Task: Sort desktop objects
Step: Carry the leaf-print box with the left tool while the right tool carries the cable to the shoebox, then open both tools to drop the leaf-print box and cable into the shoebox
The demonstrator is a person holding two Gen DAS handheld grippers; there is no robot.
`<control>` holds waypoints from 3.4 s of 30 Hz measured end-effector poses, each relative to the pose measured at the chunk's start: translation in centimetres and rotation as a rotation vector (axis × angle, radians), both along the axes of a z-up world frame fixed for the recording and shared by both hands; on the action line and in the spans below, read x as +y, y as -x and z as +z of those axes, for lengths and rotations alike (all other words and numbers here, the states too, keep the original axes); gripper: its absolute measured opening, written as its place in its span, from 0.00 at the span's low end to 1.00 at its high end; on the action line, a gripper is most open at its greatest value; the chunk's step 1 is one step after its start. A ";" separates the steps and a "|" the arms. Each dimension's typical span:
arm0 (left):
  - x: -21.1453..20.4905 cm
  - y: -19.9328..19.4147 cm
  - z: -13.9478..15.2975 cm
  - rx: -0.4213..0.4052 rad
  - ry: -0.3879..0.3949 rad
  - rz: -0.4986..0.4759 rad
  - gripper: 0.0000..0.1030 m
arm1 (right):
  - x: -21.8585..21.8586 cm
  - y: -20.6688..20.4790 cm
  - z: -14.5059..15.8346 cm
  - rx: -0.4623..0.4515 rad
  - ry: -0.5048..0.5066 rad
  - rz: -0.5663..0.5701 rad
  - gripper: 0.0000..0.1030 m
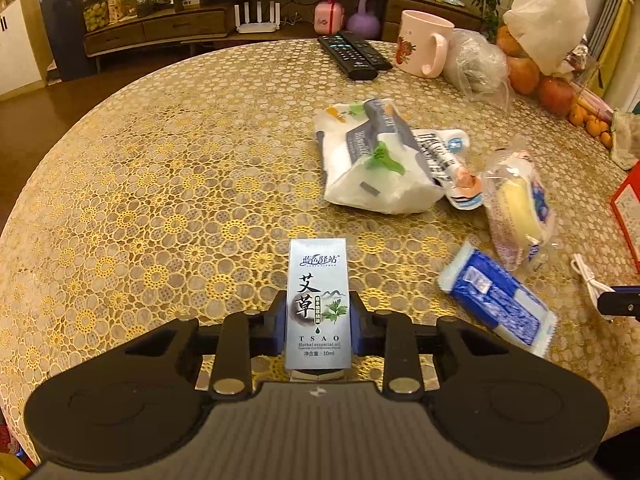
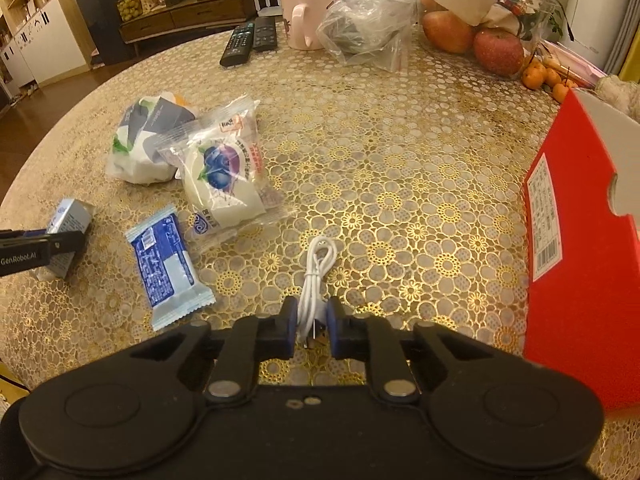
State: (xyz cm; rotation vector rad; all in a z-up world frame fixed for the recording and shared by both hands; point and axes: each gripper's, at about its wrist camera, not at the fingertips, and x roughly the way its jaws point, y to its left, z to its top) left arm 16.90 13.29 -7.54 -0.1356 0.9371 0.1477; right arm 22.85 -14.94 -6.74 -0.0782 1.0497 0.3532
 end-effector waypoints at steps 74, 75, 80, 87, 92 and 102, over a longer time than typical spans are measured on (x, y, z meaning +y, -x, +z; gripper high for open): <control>-37.8 -4.0 11.9 -0.119 -0.109 -0.710 0.28 | -28.1 6.2 11.1 -0.285 -0.104 -0.373 0.12; -38.4 -4.5 11.7 -0.116 -0.112 -0.717 0.28 | -28.5 6.0 10.8 -0.278 -0.104 -0.381 0.12; -40.1 -6.9 10.4 -0.077 -0.112 -0.730 0.28 | -29.8 5.1 8.9 -0.244 -0.110 -0.396 0.12; -41.9 -10.3 8.3 -0.030 -0.112 -0.730 0.28 | -30.6 3.3 6.5 -0.198 -0.120 -0.393 0.12; -42.9 -12.2 6.8 -0.001 -0.114 -0.728 0.28 | -30.4 2.3 5.1 -0.168 -0.126 -0.379 0.12; -44.3 -14.8 3.7 0.078 -0.125 -0.741 0.28 | -29.9 0.6 2.7 -0.117 -0.112 -0.365 0.12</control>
